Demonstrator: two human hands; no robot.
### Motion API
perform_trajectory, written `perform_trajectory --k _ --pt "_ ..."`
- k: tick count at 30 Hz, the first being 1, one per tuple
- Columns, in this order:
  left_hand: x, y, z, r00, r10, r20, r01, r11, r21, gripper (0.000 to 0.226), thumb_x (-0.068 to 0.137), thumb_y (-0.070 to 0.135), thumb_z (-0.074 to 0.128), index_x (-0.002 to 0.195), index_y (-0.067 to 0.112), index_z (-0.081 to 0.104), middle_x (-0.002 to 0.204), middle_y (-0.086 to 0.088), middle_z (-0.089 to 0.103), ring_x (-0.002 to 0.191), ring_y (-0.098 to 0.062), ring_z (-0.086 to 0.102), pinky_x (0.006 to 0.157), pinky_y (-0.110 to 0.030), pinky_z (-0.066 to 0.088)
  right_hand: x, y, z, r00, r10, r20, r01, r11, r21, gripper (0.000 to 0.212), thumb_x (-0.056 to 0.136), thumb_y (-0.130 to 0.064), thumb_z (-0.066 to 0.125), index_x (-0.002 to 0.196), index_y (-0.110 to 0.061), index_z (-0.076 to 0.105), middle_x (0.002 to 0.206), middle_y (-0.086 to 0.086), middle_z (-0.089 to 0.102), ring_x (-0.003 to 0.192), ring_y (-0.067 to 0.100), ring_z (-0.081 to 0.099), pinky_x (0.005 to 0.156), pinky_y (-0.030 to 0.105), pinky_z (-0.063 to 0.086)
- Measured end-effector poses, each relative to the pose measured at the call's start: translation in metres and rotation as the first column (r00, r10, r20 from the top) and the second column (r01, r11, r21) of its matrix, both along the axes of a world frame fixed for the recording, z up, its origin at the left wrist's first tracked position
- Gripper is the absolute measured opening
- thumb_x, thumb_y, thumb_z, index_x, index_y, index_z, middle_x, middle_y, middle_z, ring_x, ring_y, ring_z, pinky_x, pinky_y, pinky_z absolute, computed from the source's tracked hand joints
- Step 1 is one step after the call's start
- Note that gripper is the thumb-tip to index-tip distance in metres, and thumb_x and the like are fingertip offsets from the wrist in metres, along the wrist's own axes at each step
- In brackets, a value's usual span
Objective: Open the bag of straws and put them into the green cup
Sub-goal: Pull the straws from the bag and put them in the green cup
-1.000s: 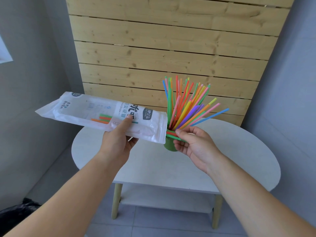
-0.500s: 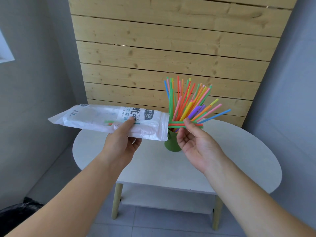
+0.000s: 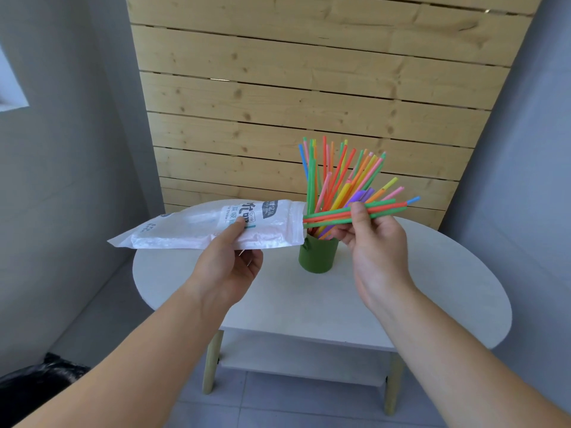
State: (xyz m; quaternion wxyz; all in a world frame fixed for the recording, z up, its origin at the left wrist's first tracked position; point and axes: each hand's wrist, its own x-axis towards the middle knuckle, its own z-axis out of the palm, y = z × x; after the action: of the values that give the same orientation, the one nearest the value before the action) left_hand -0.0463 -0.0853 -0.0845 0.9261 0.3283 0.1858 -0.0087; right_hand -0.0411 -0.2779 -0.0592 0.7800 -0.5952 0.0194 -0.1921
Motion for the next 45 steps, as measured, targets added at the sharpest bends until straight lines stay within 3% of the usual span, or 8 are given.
perform_trajectory --k 6,12,16,22,30,34,40,45 --pt "0.002 0.005 -0.001 0.999 0.043 -0.02 -0.043 0.999 -0.002 0.007 0.094 0.016 0.074 0.1 0.014 0.071 0.08 0.0 0.079 0.06 -0.011 0.071 0.052 -0.02 0.056 0.008 -0.027 0.014 0.998 -0.018 0.06 0.015 0.999 0.046 0.019 0.103 -0.017 0.055 0.088 -0.01 0.065 0.089 0.012 0.071 0.068 0.016 0.07 0.068 0.028 0.058" --pt "0.006 0.009 -0.004 0.989 0.142 -0.028 -0.141 0.99 0.026 0.011 0.094 0.017 0.075 0.103 0.015 0.069 0.08 0.002 0.079 0.058 -0.009 0.072 0.053 -0.02 0.056 0.013 -0.052 0.021 0.969 -0.17 0.179 0.189 0.977 -0.095 0.019 0.101 -0.02 0.06 0.085 -0.011 0.066 0.068 -0.007 0.073 0.063 0.01 0.072 0.068 0.03 0.061" --pt "0.007 0.013 -0.007 0.984 0.176 -0.03 -0.175 0.984 0.036 0.014 0.093 0.018 0.076 0.105 0.016 0.07 0.087 0.002 0.077 0.057 -0.009 0.071 0.053 -0.02 0.056 0.013 -0.065 0.026 0.932 -0.259 0.252 0.317 0.922 -0.224 0.02 0.095 -0.033 0.061 0.078 -0.024 0.064 0.065 -0.013 0.073 0.062 0.01 0.074 0.073 0.047 0.063" --pt "0.008 0.012 -0.008 0.986 0.168 -0.014 -0.167 0.985 0.043 0.013 0.092 0.018 0.076 0.104 0.016 0.07 0.079 0.003 0.079 0.059 -0.009 0.072 0.054 -0.02 0.056 0.014 -0.075 0.031 0.916 -0.303 0.261 0.376 0.875 -0.305 0.024 0.09 -0.042 0.061 0.074 -0.025 0.06 0.067 -0.008 0.07 0.065 0.019 0.077 0.072 0.061 0.059" --pt "0.007 0.012 -0.008 0.988 0.153 -0.005 -0.152 0.987 0.054 0.016 0.092 0.018 0.076 0.107 0.016 0.07 0.082 0.002 0.078 0.061 -0.01 0.072 0.053 -0.021 0.055 0.019 -0.066 0.027 0.912 -0.264 0.314 0.383 0.821 -0.422 0.02 0.097 -0.029 0.062 0.078 -0.023 0.064 0.075 -0.008 0.072 0.064 0.004 0.074 0.058 0.021 0.053" --pt "0.006 0.012 -0.008 0.99 0.143 -0.002 -0.143 0.988 0.054 0.016 0.093 0.017 0.076 0.108 0.015 0.07 0.089 0.0 0.078 0.062 -0.011 0.072 0.054 -0.021 0.056 0.021 -0.056 0.021 0.937 -0.192 0.291 0.323 0.793 -0.517 0.02 0.096 -0.029 0.065 0.079 -0.02 0.065 0.066 -0.015 0.069 0.063 0.0 0.072 0.053 0.014 0.047" --pt "0.006 0.011 -0.008 0.991 0.133 0.001 -0.133 0.99 0.054 0.016 0.093 0.016 0.075 0.108 0.015 0.07 0.082 0.002 0.08 0.062 -0.01 0.073 0.054 -0.021 0.056 0.024 -0.042 0.012 0.95 -0.146 0.275 0.291 0.727 -0.622 0.03 0.092 -0.036 0.067 0.074 -0.012 0.065 0.072 0.008 0.074 0.074 0.033 0.074 0.065 0.047 0.057" --pt "0.008 0.014 -0.01 0.99 0.139 -0.011 -0.138 0.989 0.062 0.014 0.092 0.017 0.077 0.104 0.016 0.071 0.085 0.001 0.078 0.068 -0.013 0.071 0.055 -0.022 0.056 0.032 -0.038 0.006 0.963 -0.164 0.215 0.265 0.729 -0.631 0.031 0.092 -0.038 0.067 0.073 -0.014 0.067 0.072 0.003 0.075 0.072 0.029 0.074 0.067 0.05 0.058"
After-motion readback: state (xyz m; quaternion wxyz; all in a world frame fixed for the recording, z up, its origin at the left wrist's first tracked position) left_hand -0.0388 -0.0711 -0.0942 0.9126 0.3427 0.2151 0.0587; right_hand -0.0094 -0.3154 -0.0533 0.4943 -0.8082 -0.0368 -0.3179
